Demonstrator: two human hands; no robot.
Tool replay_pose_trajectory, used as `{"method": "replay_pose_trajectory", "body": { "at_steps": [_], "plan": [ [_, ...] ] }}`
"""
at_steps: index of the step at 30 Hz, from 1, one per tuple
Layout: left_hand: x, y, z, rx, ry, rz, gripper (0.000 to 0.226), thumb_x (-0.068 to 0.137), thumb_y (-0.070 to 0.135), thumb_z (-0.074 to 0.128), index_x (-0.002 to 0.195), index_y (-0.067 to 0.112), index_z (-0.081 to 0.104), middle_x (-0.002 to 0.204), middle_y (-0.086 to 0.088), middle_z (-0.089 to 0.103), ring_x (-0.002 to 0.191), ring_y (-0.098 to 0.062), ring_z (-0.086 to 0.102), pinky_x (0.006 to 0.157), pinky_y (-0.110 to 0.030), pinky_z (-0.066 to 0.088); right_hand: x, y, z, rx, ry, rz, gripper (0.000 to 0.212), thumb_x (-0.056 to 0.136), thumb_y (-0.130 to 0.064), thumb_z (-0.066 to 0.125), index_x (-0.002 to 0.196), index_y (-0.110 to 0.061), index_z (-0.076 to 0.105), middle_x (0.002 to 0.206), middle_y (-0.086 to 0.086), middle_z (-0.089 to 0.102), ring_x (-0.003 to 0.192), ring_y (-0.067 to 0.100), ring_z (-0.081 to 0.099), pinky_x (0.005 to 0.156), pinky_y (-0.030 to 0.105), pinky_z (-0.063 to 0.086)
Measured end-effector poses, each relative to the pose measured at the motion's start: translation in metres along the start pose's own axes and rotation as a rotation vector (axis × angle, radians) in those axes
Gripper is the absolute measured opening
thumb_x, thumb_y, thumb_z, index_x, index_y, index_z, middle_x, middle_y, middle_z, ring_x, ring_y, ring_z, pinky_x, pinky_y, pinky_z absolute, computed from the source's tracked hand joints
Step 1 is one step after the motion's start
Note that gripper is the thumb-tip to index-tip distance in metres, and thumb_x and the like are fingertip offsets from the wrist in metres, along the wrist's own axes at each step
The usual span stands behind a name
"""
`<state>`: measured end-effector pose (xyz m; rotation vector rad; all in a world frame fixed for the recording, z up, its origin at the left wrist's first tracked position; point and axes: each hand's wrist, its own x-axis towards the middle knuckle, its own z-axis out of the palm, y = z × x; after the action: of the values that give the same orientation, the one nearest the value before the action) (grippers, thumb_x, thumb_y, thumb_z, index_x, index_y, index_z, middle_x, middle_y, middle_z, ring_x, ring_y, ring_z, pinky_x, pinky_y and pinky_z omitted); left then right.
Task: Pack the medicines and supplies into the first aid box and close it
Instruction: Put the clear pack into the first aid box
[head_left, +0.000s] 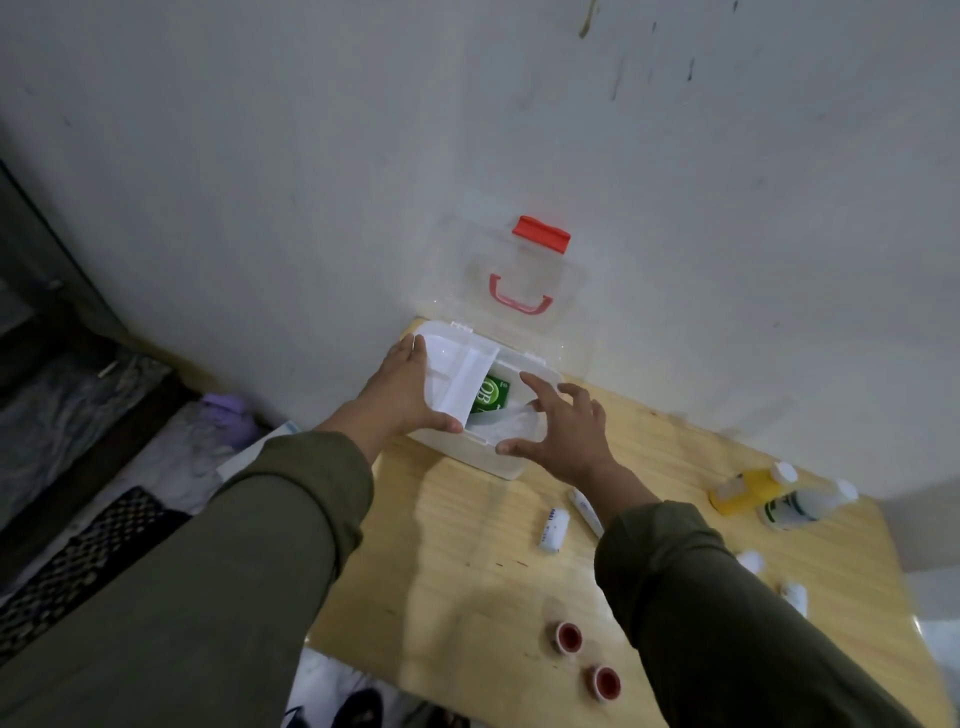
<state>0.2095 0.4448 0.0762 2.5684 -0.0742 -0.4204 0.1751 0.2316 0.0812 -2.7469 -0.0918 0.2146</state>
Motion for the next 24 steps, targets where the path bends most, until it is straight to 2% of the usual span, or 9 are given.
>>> {"method": "replay_pose_trajectory", "body": {
  "at_steps": [5, 10, 13, 19, 24],
  "plan": [
    [-0.001, 0.002, -0.001, 0.008, -0.004, -0.01, 0.131, 0.063, 0.051, 0.081, 0.15, 0.01, -0.008, 0.161, -0.003, -0.006, 0.148, -0.02, -0.002, 0.118, -0.038, 0.014, 0.006, -0.008, 0.004, -0.067, -0.068, -0.042, 0.087, 0.078, -0.064, 0.055, 0.147, -0.033, 0.013, 0.142, -0.001, 0.048, 0.144, 0.023, 0.017, 0.114, 0.058, 0.002],
    [-0.001, 0.002, -0.001, 0.018, -0.003, -0.012, 0.13, 0.063, 0.051, 0.08, 0.15, 0.01, -0.008, 0.161, -0.003, -0.005, 0.148, -0.02, -0.002, 0.118, -0.038, 0.014, 0.006, -0.015, 0.013, -0.101, -0.12, -0.027, 0.073, 0.089, -0.064, 0.033, 0.147, -0.03, 0.008, 0.139, 0.003, 0.053, 0.137, 0.028, 0.036, 0.111, 0.064, -0.007],
    [-0.001, 0.002, 0.0, 0.018, 0.006, -0.009, 0.129, 0.063, 0.05, 0.08, 0.15, 0.011, -0.006, 0.161, -0.003, -0.004, 0.148, -0.021, 0.001, 0.117, -0.039, 0.017, 0.007, -0.016, 0.021, -0.112, -0.136, -0.01, 0.067, 0.092, -0.062, 0.025, 0.148, -0.029, 0.008, 0.138, 0.003, 0.054, 0.135, 0.031, 0.04, 0.112, 0.063, -0.01],
    [-0.001, 0.002, 0.0, 0.018, 0.003, -0.017, 0.129, 0.063, 0.05, 0.08, 0.15, 0.012, -0.007, 0.161, -0.003, -0.004, 0.148, -0.022, 0.001, 0.118, -0.04, 0.016, 0.008, -0.019, 0.022, -0.067, -0.089, -0.037, 0.058, 0.097, -0.052, 0.027, 0.147, -0.025, 0.016, 0.139, 0.004, 0.052, 0.134, 0.03, 0.04, 0.116, 0.059, -0.003],
    [-0.002, 0.002, 0.0, 0.014, -0.002, -0.01, 0.128, 0.064, 0.051, 0.08, 0.149, 0.012, -0.008, 0.161, -0.003, -0.005, 0.148, -0.021, 0.0, 0.118, -0.04, 0.016, 0.007, -0.023, 0.023, -0.124, -0.01, -0.048, 0.054, 0.098, -0.048, 0.026, 0.147, -0.028, 0.015, 0.144, 0.005, 0.046, 0.136, 0.029, 0.038, 0.113, 0.06, -0.01]
  ]
}}
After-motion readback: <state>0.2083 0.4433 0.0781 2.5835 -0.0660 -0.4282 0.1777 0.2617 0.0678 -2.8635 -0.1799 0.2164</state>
